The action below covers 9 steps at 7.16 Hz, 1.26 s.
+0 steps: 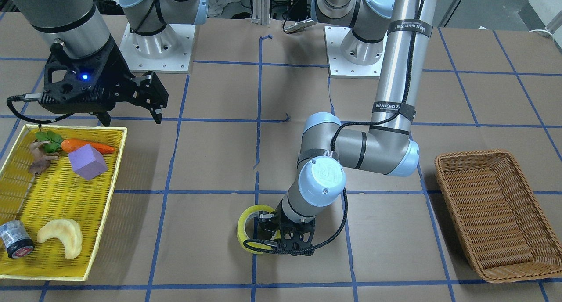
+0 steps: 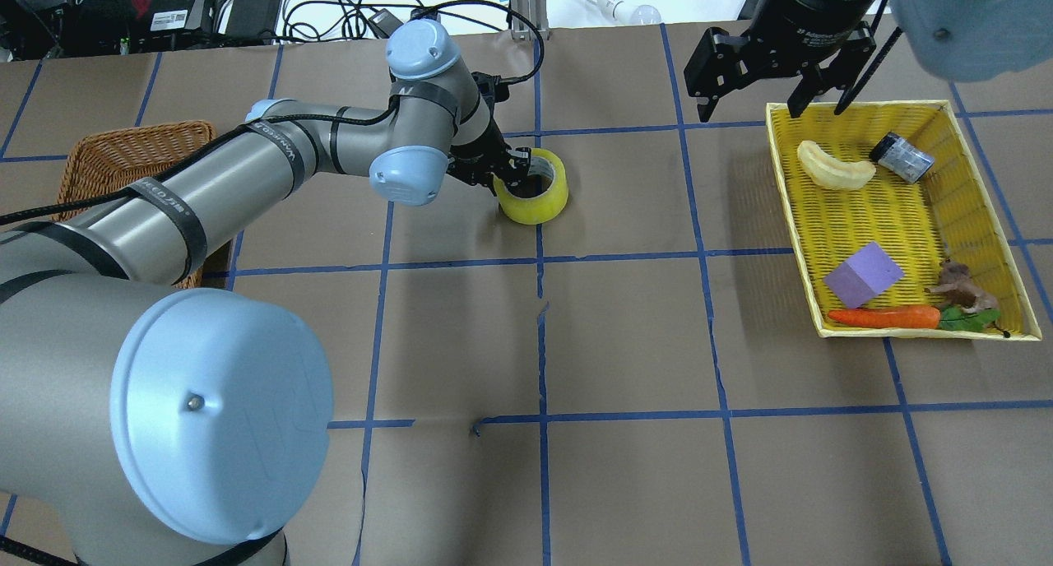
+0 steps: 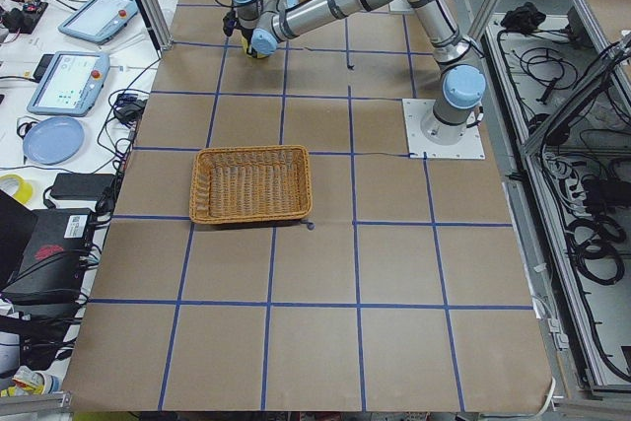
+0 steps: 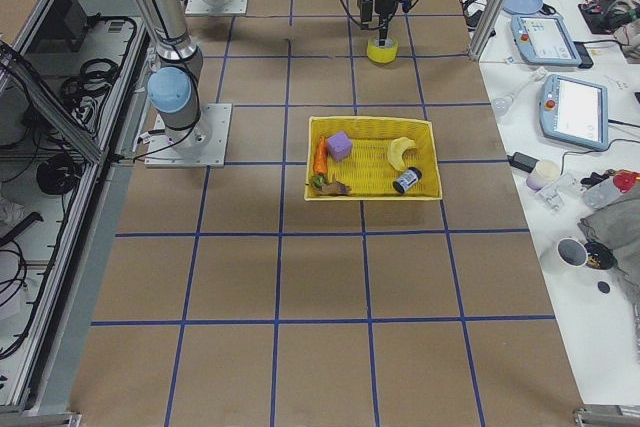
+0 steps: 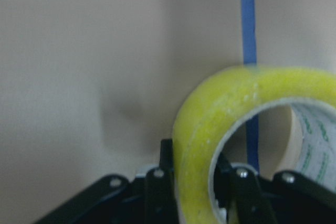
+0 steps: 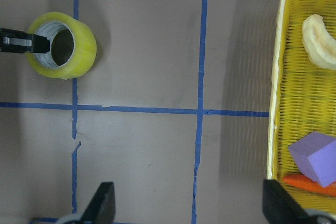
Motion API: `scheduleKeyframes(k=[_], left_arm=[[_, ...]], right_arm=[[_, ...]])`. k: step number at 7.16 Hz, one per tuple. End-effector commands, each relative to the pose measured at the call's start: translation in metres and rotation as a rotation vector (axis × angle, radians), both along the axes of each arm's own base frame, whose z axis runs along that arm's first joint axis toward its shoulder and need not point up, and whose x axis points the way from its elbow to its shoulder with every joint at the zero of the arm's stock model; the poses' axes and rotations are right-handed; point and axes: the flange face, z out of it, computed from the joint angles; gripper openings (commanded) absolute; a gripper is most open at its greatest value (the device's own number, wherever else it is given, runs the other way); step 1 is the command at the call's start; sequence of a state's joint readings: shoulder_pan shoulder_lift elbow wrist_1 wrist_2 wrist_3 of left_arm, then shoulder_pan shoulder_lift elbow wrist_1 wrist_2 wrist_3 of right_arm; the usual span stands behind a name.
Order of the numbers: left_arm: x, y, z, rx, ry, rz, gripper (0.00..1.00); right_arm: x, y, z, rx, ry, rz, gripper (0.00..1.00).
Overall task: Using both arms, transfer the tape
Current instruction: 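Carry the tape roll with the left gripper into the wicker basket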
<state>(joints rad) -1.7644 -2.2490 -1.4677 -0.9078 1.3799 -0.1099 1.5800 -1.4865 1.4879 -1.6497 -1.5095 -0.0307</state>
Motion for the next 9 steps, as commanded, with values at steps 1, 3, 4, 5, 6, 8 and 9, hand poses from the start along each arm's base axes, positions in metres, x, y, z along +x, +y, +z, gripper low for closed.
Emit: scheduleKeyframes(k=[1, 3, 4, 5, 6, 8, 9], left_arm=[[0.043, -0.011, 0.036, 0.010, -0.079, 0.025, 0.00], [0.166, -0.026, 0.075, 0.032, -0.093, 0.038, 0.00], [0.224, -0.025, 0.092, 0.027, -0.099, 0.003, 0.00], [0.281, -0.021, 0.104, 0.015, -0.106, -0.003, 0.00], [0.344, -0.012, 0.115, 0.015, -0.139, -0.017, 0.00], [0.474, 0.018, 0.121, 0.010, -0.171, -0.111, 0.00], [0.514, 0.036, 0.111, 0.021, -0.165, -0.120, 0.00]], right_arm=[[0.000, 0.000, 0.000, 0.001, 0.000, 0.000, 1.00], [0.000, 0.000, 0.000, -0.001, 0.000, 0.000, 1.00], [0.000, 0.000, 0.000, -0.001, 0.000, 0.000, 1.00], [0.000, 0.000, 0.000, -0.001, 0.000, 0.000, 1.00], [0.000, 0.000, 0.000, -0.001, 0.000, 0.000, 1.00], [0.000, 0.000, 0.000, 0.001, 0.002, 0.001, 1.00], [0.000, 0.000, 0.000, 0.001, 0.002, 0.001, 1.00]])
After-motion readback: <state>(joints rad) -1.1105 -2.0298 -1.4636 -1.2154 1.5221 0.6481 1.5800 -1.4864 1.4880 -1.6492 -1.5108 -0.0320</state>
